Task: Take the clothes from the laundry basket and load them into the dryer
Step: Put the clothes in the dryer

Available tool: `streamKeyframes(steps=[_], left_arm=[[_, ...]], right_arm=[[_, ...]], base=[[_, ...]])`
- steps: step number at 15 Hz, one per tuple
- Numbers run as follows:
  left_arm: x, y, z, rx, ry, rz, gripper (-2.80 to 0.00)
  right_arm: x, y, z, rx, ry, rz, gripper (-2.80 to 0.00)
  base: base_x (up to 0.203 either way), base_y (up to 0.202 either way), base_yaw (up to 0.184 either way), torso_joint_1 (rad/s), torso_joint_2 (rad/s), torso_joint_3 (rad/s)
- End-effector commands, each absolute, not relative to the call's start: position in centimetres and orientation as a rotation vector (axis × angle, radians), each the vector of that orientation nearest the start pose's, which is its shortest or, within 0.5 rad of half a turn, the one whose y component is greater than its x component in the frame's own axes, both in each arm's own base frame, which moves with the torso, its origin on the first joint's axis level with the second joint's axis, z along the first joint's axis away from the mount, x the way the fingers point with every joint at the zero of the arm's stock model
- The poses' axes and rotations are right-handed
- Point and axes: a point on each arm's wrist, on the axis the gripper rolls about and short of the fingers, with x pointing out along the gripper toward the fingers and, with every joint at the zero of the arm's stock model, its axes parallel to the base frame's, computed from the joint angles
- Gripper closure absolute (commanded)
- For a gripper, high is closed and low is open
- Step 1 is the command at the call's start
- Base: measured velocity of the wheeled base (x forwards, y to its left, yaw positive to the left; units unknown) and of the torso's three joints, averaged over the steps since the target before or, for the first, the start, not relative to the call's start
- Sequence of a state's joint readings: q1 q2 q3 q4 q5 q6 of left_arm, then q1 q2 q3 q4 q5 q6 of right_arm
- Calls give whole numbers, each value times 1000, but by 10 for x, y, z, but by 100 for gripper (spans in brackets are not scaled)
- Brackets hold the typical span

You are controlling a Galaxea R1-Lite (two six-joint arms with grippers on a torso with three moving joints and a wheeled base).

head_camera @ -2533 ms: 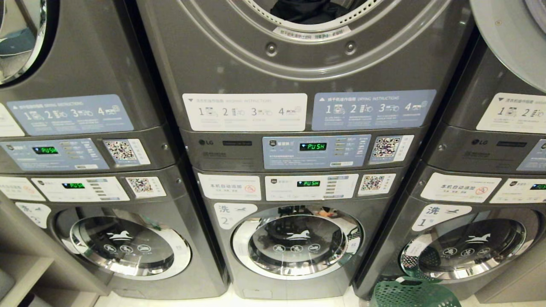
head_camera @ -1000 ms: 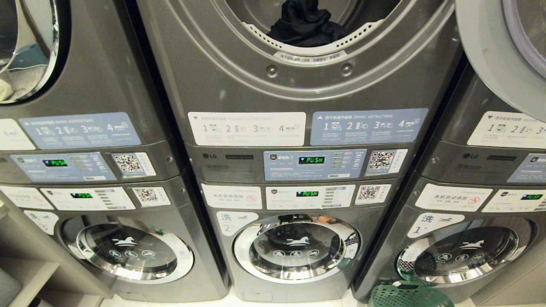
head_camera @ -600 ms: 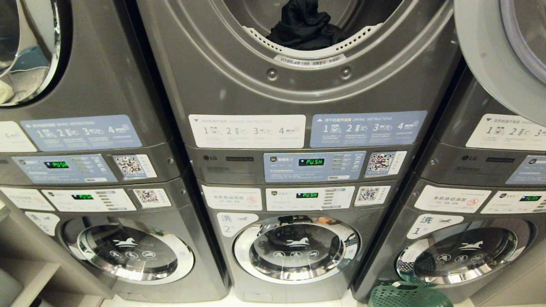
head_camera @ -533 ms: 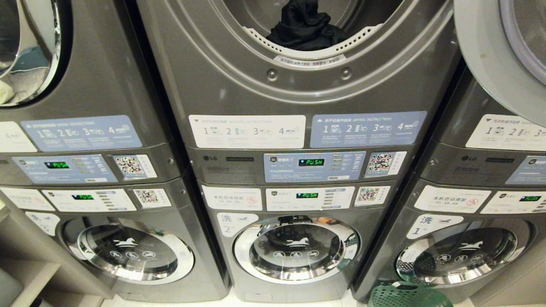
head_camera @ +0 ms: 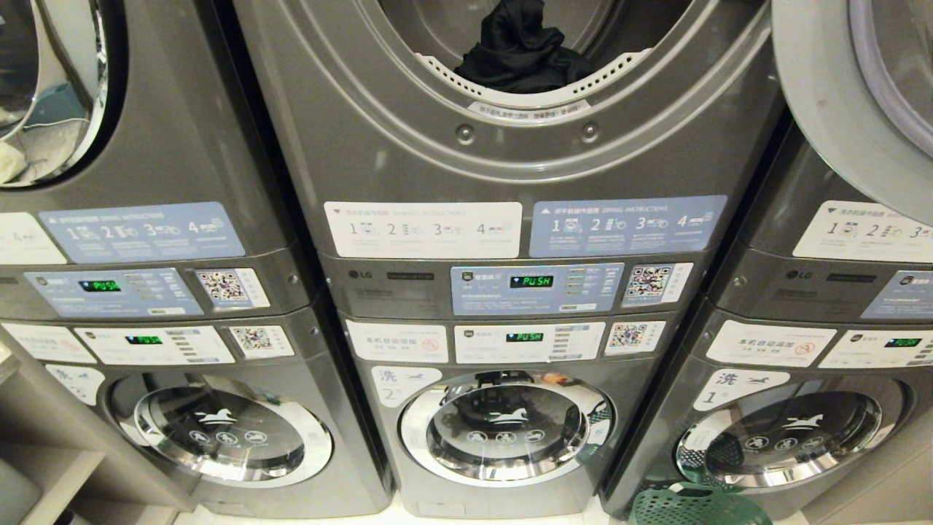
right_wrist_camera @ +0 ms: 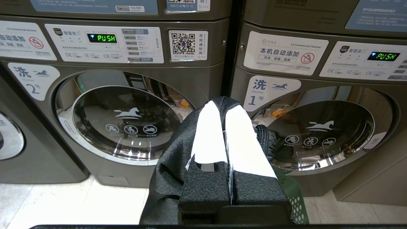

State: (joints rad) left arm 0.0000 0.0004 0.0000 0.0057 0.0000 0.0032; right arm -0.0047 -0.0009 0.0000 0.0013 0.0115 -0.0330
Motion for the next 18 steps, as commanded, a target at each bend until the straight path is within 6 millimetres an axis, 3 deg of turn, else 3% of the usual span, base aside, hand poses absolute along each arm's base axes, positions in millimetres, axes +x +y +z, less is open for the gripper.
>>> streamKeyframes(steps=[1,18], left_arm=[[-23,0,74,3,8,0,0],[-23,0,75,3,6,0,0]], right_arm=[[-23,0,75,-34,1,8,0],[-23,0,75,-34,1,8,0]], base=[[0,0,0,69,-103,-60],[0,0,0,62,-115,-61]])
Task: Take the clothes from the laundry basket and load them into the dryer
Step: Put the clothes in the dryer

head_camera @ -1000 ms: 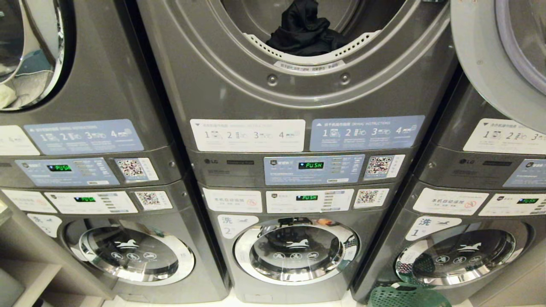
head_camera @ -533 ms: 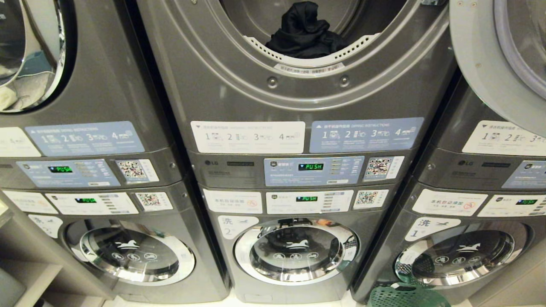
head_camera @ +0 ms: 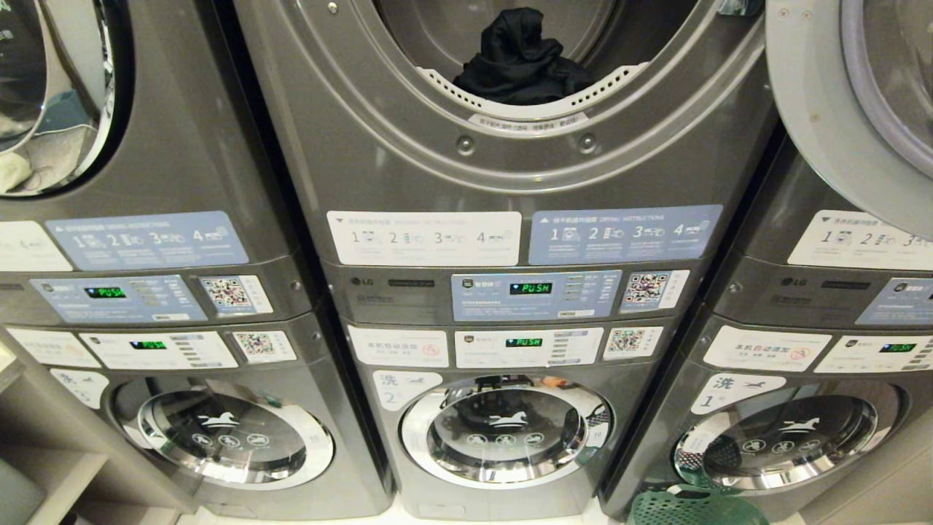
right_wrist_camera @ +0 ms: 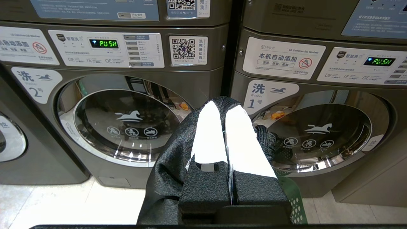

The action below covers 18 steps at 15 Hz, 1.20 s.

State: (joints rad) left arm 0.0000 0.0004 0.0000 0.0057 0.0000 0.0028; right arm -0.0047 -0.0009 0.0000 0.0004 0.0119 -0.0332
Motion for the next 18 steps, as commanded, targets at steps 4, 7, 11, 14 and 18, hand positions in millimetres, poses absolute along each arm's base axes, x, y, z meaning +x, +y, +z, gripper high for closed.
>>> streamKeyframes(steps=[4,7,11,14,18], left_arm=[[-23,0,75,3,7,0,0],[-23,0,74,3,8,0,0],[-23,0,74,3,8,0,0],[-23,0,74,3,8,0,0],[-23,0,74,3,8,0,0]], right_arm=[[-23,0,75,-34,0,8,0],[-23,0,75,-35,1,8,0],[-23,0,75,-35,1,8,0],[-23,0,75,-34,1,8,0],[-23,0,75,-32,1,8,0]], base=[[0,0,0,68,-123,-66],[0,0,0,51,-104,-48],[0,0,0,0,0,0],[43,0,0,-4,-1,1],[195,0,-1,13,-1,3]])
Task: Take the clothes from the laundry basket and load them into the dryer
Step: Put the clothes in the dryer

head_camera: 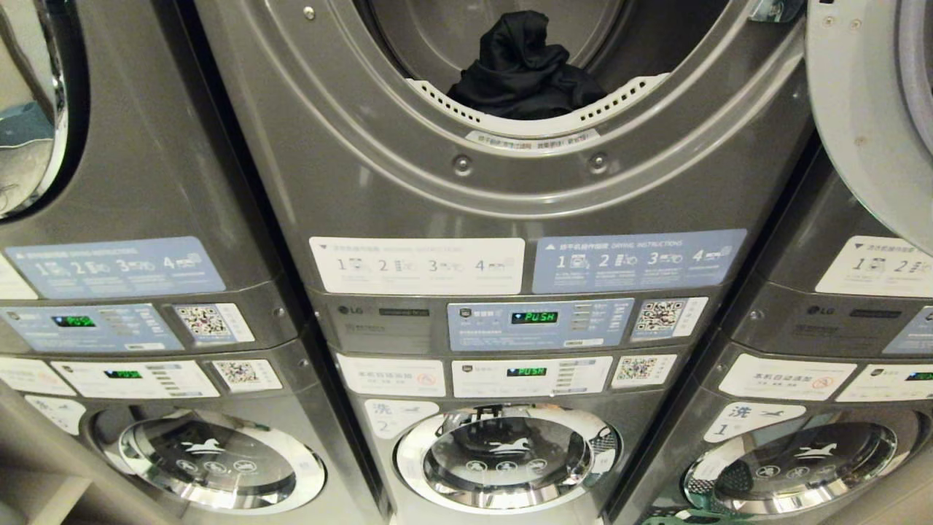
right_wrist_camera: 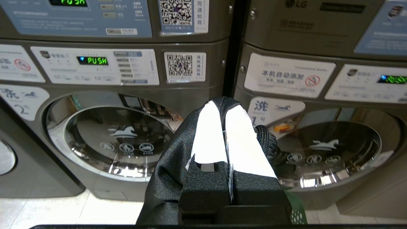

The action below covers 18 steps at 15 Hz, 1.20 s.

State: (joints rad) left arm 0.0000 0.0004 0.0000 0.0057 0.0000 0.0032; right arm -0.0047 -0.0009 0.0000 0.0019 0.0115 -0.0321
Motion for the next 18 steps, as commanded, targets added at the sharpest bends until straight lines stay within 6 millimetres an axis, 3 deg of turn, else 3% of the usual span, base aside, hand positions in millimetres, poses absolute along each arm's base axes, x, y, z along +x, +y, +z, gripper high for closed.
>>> streamKeyframes(steps=[1,11,18], left_arm=[[-23,0,74,3,8,0,0],[-23,0,74,3,8,0,0],[-23,0,75,3,6,0,0]], right_arm=[[-23,0,75,-34,1,8,0],[-23,0,75,-34,1,8,0],[-23,0,75,-34,1,8,0]], base=[[196,0,-1,-2,10,1],[195,0,0,1,5,3],[17,0,-1,-2,8,2]])
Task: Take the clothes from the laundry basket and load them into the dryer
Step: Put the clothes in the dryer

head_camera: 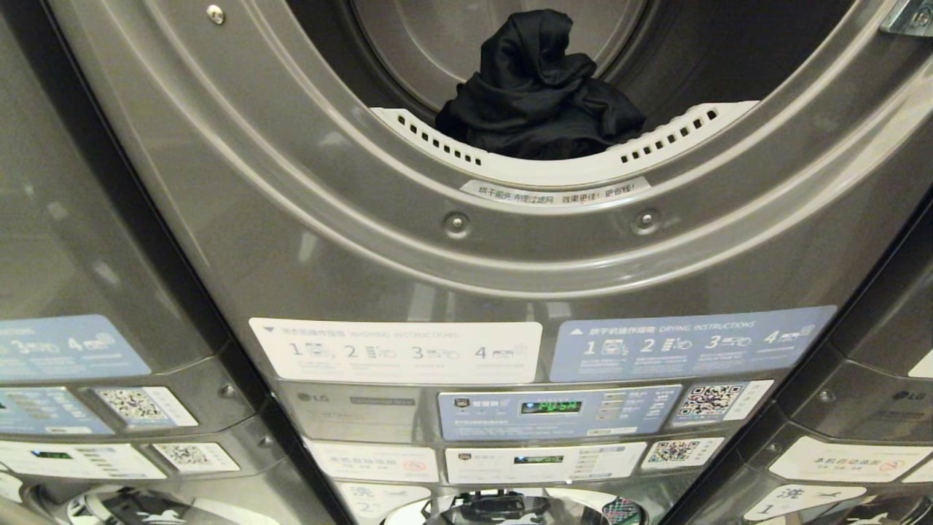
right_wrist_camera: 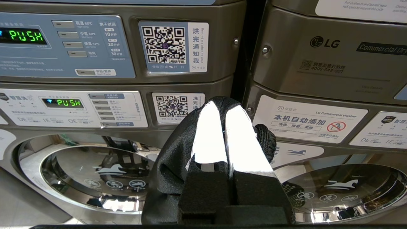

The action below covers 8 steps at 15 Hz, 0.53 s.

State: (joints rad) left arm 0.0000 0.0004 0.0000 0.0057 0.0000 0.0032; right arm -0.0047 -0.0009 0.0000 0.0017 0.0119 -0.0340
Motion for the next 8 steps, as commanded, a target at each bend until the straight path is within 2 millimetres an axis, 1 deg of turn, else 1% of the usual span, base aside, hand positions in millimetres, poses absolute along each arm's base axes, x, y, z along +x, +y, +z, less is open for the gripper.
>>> streamKeyframes(steps=[1,4,6,8], left_arm=[[-23,0,74,3,8,0,0],[-23,0,74,3,8,0,0],[-23,0,74,3,8,0,0],[-23,0,75,3,6,0,0]], right_arm=[[-23,0,75,-34,1,8,0],[-23,0,75,-34,1,8,0],[-23,0,75,-34,1,8,0],[-23,0,75,-34,1,8,0]], base=[[0,0,0,0,0,0],[0,0,0,0,0,0],[1,120,-7,2,-2,2],[0,199,1,4,-1,3]])
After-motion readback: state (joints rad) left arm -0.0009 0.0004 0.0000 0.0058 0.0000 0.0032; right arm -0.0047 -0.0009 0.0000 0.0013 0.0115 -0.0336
